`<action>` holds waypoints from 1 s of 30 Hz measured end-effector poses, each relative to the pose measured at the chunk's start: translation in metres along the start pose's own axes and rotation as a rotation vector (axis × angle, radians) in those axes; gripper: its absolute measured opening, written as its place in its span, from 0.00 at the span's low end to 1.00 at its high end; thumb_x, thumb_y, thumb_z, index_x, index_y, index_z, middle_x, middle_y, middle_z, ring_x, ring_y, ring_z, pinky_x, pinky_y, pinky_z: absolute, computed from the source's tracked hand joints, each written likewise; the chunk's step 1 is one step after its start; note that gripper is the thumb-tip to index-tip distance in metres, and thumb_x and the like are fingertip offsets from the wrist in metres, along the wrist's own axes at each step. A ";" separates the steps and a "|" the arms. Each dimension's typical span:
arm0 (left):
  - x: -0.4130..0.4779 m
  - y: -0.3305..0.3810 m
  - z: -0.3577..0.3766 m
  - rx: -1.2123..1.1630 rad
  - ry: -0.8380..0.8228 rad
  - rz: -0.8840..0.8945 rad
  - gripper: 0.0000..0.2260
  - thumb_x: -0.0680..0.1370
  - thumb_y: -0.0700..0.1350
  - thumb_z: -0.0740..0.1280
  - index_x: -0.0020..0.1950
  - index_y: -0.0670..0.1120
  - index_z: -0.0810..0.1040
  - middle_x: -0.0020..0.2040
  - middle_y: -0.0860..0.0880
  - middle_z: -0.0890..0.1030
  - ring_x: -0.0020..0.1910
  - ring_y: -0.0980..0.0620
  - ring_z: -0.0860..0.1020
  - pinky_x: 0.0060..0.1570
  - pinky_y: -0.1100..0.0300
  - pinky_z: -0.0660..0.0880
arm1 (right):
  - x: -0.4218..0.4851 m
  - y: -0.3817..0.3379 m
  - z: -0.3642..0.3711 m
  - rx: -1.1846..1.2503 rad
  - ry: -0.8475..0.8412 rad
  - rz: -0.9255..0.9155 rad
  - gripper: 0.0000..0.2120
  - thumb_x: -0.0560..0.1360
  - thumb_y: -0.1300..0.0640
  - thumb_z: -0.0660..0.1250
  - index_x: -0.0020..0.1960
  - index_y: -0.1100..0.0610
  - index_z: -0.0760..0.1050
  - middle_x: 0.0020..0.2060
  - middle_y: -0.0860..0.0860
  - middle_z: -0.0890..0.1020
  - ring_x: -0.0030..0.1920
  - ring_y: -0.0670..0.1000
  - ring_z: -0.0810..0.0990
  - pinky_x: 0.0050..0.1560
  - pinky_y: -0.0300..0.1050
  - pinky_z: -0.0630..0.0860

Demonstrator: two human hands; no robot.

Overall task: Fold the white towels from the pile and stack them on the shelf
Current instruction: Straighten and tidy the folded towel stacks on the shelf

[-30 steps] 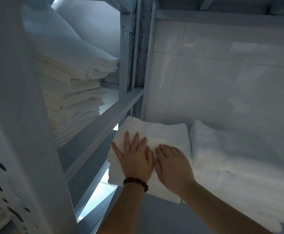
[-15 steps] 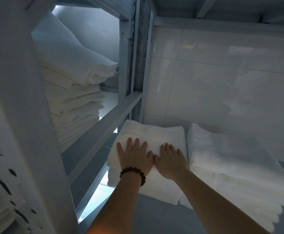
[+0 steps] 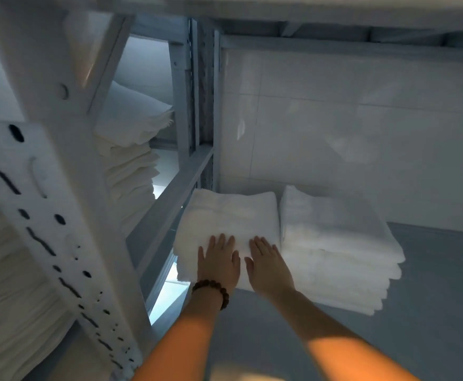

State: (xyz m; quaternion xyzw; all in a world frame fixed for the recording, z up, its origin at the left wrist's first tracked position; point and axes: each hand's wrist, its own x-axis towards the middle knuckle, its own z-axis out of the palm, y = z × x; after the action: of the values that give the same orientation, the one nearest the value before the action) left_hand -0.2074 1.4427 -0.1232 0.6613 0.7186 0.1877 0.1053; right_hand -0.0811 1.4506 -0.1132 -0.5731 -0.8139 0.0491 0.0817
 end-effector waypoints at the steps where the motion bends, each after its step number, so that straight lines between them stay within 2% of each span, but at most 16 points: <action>1: -0.009 0.004 -0.004 -0.011 -0.012 0.000 0.21 0.82 0.49 0.48 0.76 0.52 0.56 0.77 0.51 0.55 0.76 0.52 0.50 0.74 0.48 0.46 | -0.009 -0.001 -0.006 0.021 -0.003 -0.002 0.25 0.82 0.51 0.46 0.77 0.58 0.49 0.77 0.53 0.51 0.77 0.50 0.47 0.76 0.46 0.43; 5: -0.042 0.017 -0.026 -0.009 -0.040 0.029 0.20 0.82 0.50 0.49 0.76 0.52 0.57 0.76 0.51 0.58 0.76 0.52 0.53 0.74 0.50 0.47 | -0.052 -0.002 -0.027 0.137 -0.039 0.077 0.24 0.82 0.52 0.49 0.76 0.57 0.52 0.77 0.53 0.52 0.76 0.50 0.49 0.75 0.45 0.46; 9: -0.062 0.033 -0.043 -0.047 -0.019 0.107 0.20 0.82 0.50 0.51 0.75 0.50 0.58 0.76 0.50 0.60 0.75 0.51 0.55 0.74 0.50 0.48 | -0.090 0.013 -0.043 0.225 0.000 0.206 0.22 0.81 0.54 0.53 0.75 0.56 0.58 0.76 0.53 0.57 0.76 0.50 0.54 0.74 0.44 0.51; 16: -0.074 0.061 -0.044 -0.004 -0.096 0.209 0.22 0.81 0.48 0.53 0.76 0.50 0.56 0.76 0.49 0.58 0.76 0.50 0.53 0.73 0.48 0.49 | -0.130 0.052 -0.058 0.287 0.090 0.417 0.23 0.81 0.55 0.55 0.75 0.55 0.58 0.75 0.52 0.59 0.75 0.51 0.55 0.73 0.44 0.53; 22: -0.073 0.093 -0.031 -0.020 -0.100 0.273 0.23 0.81 0.49 0.54 0.76 0.49 0.56 0.76 0.48 0.58 0.76 0.49 0.53 0.74 0.48 0.50 | -0.140 0.083 -0.064 0.323 0.139 0.434 0.22 0.80 0.56 0.56 0.74 0.57 0.61 0.74 0.53 0.61 0.75 0.52 0.55 0.73 0.44 0.53; 30: -0.088 0.150 -0.004 -0.070 -0.100 0.174 0.22 0.82 0.48 0.54 0.76 0.49 0.56 0.76 0.48 0.59 0.75 0.50 0.56 0.73 0.48 0.52 | -0.158 0.151 -0.080 0.347 0.099 0.400 0.22 0.80 0.54 0.56 0.74 0.55 0.61 0.72 0.52 0.66 0.75 0.51 0.57 0.72 0.44 0.56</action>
State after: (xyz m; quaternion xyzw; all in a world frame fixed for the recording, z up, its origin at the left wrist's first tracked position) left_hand -0.0631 1.3637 -0.0671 0.7255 0.6455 0.1878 0.1474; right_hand 0.1257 1.3522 -0.0731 -0.7015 -0.6591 0.1748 0.2073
